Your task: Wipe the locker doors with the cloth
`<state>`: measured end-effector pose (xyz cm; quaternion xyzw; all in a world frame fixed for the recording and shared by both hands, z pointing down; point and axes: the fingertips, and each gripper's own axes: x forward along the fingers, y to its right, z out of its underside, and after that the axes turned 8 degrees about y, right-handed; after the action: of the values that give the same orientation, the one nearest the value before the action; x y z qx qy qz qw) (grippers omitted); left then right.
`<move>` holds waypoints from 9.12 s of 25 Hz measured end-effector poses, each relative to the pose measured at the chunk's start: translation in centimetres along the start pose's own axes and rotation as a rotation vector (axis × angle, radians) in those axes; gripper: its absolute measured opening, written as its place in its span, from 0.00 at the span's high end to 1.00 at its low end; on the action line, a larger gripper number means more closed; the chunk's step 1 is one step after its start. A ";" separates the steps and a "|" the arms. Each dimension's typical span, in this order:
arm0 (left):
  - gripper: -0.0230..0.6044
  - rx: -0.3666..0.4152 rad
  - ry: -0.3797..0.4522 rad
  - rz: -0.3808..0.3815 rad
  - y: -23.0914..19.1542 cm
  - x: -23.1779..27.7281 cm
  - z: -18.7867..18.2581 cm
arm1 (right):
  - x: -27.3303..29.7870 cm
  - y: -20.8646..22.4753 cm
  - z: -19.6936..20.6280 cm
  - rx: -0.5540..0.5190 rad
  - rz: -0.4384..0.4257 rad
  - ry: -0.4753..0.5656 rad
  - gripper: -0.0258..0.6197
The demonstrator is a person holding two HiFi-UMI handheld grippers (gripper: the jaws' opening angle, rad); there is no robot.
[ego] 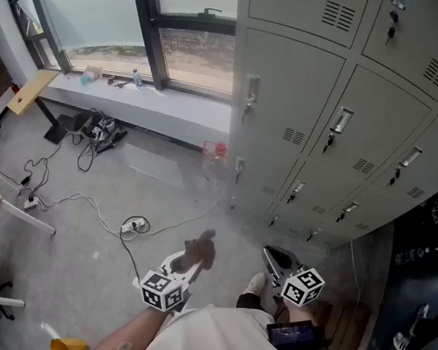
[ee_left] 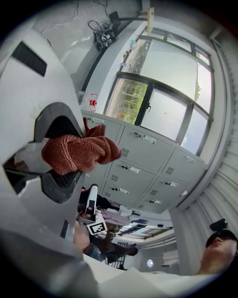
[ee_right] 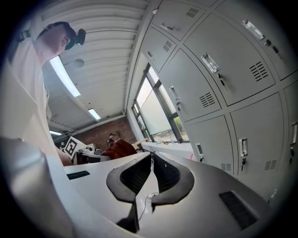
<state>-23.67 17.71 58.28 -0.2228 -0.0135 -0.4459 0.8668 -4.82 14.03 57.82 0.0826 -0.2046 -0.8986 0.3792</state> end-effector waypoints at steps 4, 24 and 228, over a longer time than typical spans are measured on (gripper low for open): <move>0.78 0.029 0.021 0.003 1.4 7.6 -2.4 | 0.9 6.1 -4.2 -0.006 -0.024 0.010 0.91; 0.78 0.101 0.014 -0.049 3.7 25.3 -7.5 | 1.1 21.5 -11.9 -0.008 -0.060 0.028 0.91; 0.78 0.800 0.466 0.275 19.4 40.7 -36.2 | -2.7 30.2 -14.7 0.138 0.302 0.121 0.91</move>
<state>9.59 -18.13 27.50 0.2341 0.0402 -0.3252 0.9153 21.08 -7.51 57.53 0.1307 -0.2528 -0.8085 0.5150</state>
